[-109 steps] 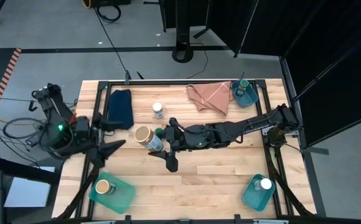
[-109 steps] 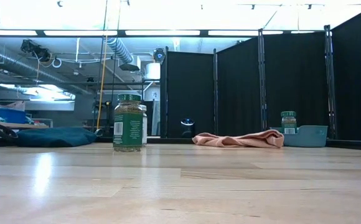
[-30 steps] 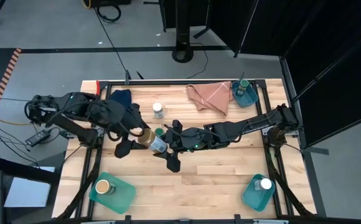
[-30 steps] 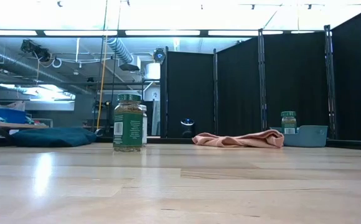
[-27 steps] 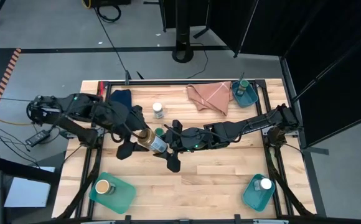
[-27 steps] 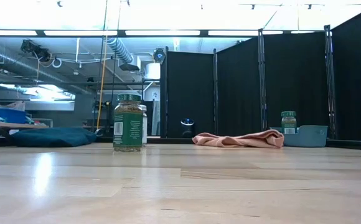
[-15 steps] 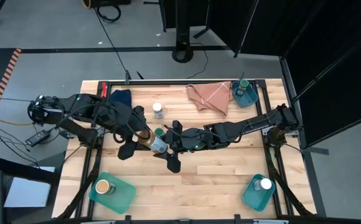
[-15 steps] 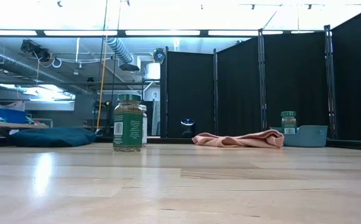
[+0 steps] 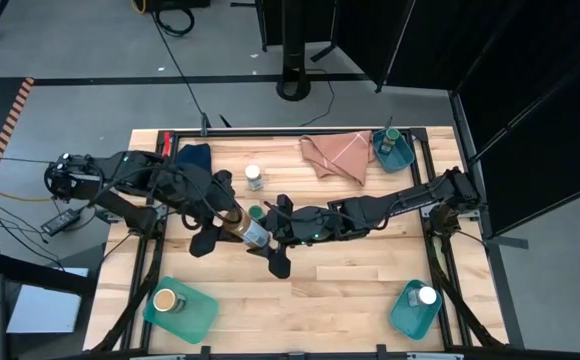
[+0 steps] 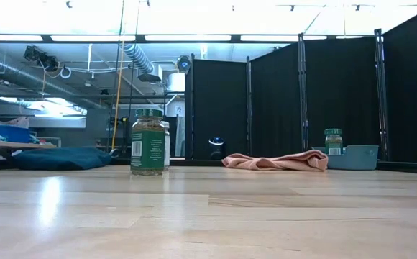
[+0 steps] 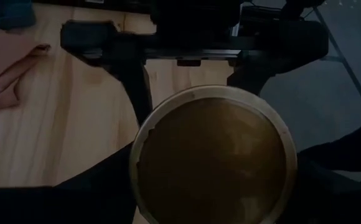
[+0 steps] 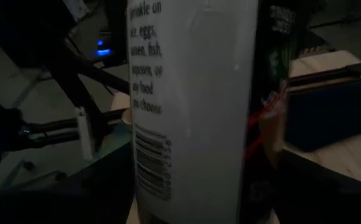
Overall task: Sort spices by type
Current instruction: Put the brown seasoning bottle into the green transparent bin
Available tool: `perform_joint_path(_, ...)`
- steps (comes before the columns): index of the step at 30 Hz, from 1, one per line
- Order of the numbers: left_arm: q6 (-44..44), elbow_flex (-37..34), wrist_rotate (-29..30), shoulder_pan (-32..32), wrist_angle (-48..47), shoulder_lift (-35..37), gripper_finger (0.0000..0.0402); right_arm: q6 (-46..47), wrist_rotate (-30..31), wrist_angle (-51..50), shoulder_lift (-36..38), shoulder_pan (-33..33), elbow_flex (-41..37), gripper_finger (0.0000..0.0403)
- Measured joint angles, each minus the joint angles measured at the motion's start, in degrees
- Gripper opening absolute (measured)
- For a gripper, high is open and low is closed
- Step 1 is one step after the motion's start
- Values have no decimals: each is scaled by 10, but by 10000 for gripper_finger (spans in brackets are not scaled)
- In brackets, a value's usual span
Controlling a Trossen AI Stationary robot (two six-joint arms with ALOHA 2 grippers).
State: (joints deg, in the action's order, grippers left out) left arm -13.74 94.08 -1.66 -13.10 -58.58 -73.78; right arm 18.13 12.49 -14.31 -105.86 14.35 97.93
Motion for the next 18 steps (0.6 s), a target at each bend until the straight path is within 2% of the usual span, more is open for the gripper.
perform_joint_path(4,0,0,3,0,1,0,275,4,-13,3,0,0,0,337)
perform_joint_path(10,0,0,3,0,-1,7,274,3,-17,-10,1,2,1,333)
perform_joint_path(18,-43,0,23,-6,-60,31,274,21,-18,-152,1,5,1,313)
